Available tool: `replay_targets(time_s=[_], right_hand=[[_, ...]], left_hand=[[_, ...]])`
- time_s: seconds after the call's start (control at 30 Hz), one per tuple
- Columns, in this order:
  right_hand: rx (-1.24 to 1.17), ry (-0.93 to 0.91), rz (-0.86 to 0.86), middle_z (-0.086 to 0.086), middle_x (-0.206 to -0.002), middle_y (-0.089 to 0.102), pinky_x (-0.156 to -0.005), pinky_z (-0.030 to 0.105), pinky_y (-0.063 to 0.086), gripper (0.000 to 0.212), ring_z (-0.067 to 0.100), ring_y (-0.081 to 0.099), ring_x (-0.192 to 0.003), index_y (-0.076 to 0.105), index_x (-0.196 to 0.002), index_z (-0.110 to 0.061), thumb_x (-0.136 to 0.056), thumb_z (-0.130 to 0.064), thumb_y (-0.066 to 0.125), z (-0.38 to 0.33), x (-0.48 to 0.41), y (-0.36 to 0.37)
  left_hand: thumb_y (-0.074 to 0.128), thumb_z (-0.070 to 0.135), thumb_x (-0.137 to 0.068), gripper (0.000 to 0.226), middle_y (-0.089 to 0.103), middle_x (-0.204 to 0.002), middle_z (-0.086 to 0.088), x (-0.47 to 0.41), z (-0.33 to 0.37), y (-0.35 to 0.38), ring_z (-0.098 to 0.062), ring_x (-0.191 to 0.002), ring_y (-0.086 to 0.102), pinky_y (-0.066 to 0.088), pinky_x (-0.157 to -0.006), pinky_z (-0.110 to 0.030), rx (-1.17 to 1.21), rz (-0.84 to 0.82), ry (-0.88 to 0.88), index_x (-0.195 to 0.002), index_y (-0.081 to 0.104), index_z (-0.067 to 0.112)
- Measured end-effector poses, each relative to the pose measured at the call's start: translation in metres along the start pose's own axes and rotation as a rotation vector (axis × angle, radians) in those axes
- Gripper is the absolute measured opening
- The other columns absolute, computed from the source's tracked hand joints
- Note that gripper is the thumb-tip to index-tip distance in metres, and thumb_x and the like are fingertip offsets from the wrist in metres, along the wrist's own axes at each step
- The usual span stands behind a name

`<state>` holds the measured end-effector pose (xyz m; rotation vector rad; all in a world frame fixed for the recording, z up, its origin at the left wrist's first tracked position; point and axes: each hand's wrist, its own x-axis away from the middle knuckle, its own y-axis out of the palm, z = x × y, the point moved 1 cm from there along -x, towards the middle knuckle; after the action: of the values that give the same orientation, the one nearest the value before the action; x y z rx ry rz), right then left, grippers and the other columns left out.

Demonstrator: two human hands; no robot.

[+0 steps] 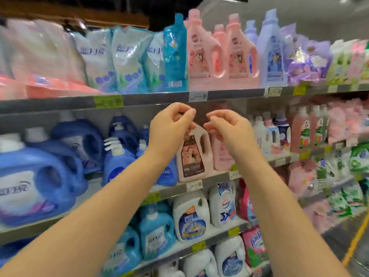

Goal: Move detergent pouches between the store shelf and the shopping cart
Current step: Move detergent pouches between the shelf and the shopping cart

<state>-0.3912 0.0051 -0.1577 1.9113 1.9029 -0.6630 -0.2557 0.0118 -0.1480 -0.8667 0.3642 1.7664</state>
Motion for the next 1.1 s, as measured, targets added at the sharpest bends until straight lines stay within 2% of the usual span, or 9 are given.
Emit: replay_targets(time_s=[0.2, 0.3, 0.47, 0.57, 0.77, 0.87, 0.97, 1.03, 1.1], right_hand=[[-0.017, -0.021, -0.042, -0.007, -0.079, 0.068, -0.069, 0.024, 0.053, 0.015, 0.003, 0.063, -0.076, 0.061, -0.086, -0.028, -0.092, -0.017, 0.052, -0.003, -0.054, 0.059], [0.020, -0.045, -0.040, -0.008, -0.078, 0.066, -0.072, 0.020, 0.049, 0.017, 0.001, 0.060, -0.070, 0.059, -0.084, -0.029, -0.092, -0.015, 0.052, 0.004, -0.098, 0.076], [0.138, -0.097, 0.009, -0.002, -0.093, 0.067, -0.085, 0.035, 0.051, 0.008, 0.013, 0.063, -0.086, 0.057, -0.095, -0.027, -0.089, -0.023, 0.055, 0.031, -0.188, 0.087], [0.200, -0.140, 0.036, -0.002, -0.098, 0.065, -0.089, 0.042, 0.050, 0.013, 0.019, 0.063, -0.096, 0.054, -0.100, -0.028, -0.088, -0.025, 0.056, 0.045, -0.241, 0.084], [0.196, -0.216, 0.018, -0.004, -0.102, 0.059, -0.075, 0.029, 0.042, 0.026, 0.015, 0.056, -0.093, 0.052, -0.116, -0.022, -0.090, -0.022, 0.054, 0.066, -0.321, 0.083], [0.161, -0.241, 0.066, -0.006, -0.111, 0.053, -0.078, 0.027, 0.038, 0.040, 0.014, 0.052, -0.099, 0.044, -0.127, -0.022, -0.089, -0.023, 0.055, 0.071, -0.344, 0.086], [0.169, -0.199, 0.036, -0.005, -0.112, 0.051, -0.081, 0.029, 0.038, 0.056, 0.014, 0.051, -0.100, 0.033, -0.139, -0.022, -0.089, -0.032, 0.056, 0.074, -0.356, 0.089], [0.194, -0.169, -0.030, -0.006, -0.107, 0.053, -0.078, 0.028, 0.040, 0.052, 0.013, 0.052, -0.095, 0.036, -0.138, -0.023, -0.091, -0.036, 0.053, 0.075, -0.359, 0.090], [0.168, -0.168, -0.052, -0.008, -0.104, 0.052, -0.072, 0.025, 0.040, 0.044, 0.012, 0.053, -0.095, 0.040, -0.136, -0.024, -0.094, -0.040, 0.047, 0.076, -0.358, 0.091]], left_hand=[[0.058, 0.021, -0.089, 0.019, 0.061, -0.052, 0.008, -0.056, -0.027, -0.051, -0.001, -0.054, 0.057, 0.050, -0.070, -0.025, -0.049, 0.030, 0.009, -0.072, 0.059, 0.028], [0.058, 0.023, -0.090, 0.016, 0.063, -0.056, 0.006, -0.088, -0.045, -0.061, -0.007, -0.058, 0.059, 0.052, -0.071, -0.028, -0.114, 0.029, 0.012, -0.075, 0.057, 0.029], [0.057, 0.023, -0.090, 0.003, 0.064, -0.067, 0.002, -0.162, -0.078, -0.058, -0.009, -0.063, 0.060, 0.052, -0.075, -0.030, -0.207, -0.023, 0.001, -0.091, 0.055, 0.024], [0.059, 0.029, -0.089, 0.019, 0.062, -0.077, 0.003, -0.210, -0.096, -0.041, -0.018, -0.076, 0.064, 0.050, -0.079, -0.036, -0.295, -0.024, 0.007, -0.103, 0.048, 0.024], [0.061, 0.037, -0.086, 0.056, 0.051, -0.120, -0.002, -0.284, -0.120, -0.008, -0.017, -0.103, 0.054, 0.040, -0.084, -0.026, -0.403, -0.013, -0.073, -0.134, 0.034, 0.022], [0.063, 0.035, -0.086, 0.067, 0.043, -0.118, 0.003, -0.304, -0.127, 0.003, -0.013, -0.106, 0.047, 0.038, -0.085, -0.023, -0.364, -0.044, -0.102, -0.140, 0.026, 0.022], [0.067, 0.037, -0.083, 0.078, 0.043, -0.110, 0.008, -0.316, -0.132, 0.011, -0.008, -0.098, 0.050, 0.043, -0.077, -0.023, -0.311, -0.075, -0.144, -0.143, 0.017, 0.026], [0.070, 0.041, -0.079, 0.088, 0.050, -0.112, 0.011, -0.321, -0.136, 0.015, -0.003, -0.091, 0.055, 0.044, -0.064, -0.019, -0.259, -0.111, -0.181, -0.143, 0.012, 0.030], [0.073, 0.046, -0.073, 0.103, 0.051, -0.123, 0.011, -0.323, -0.140, 0.018, -0.007, -0.099, 0.057, 0.046, -0.067, -0.022, -0.271, -0.158, -0.218, -0.145, 0.001, 0.036]])
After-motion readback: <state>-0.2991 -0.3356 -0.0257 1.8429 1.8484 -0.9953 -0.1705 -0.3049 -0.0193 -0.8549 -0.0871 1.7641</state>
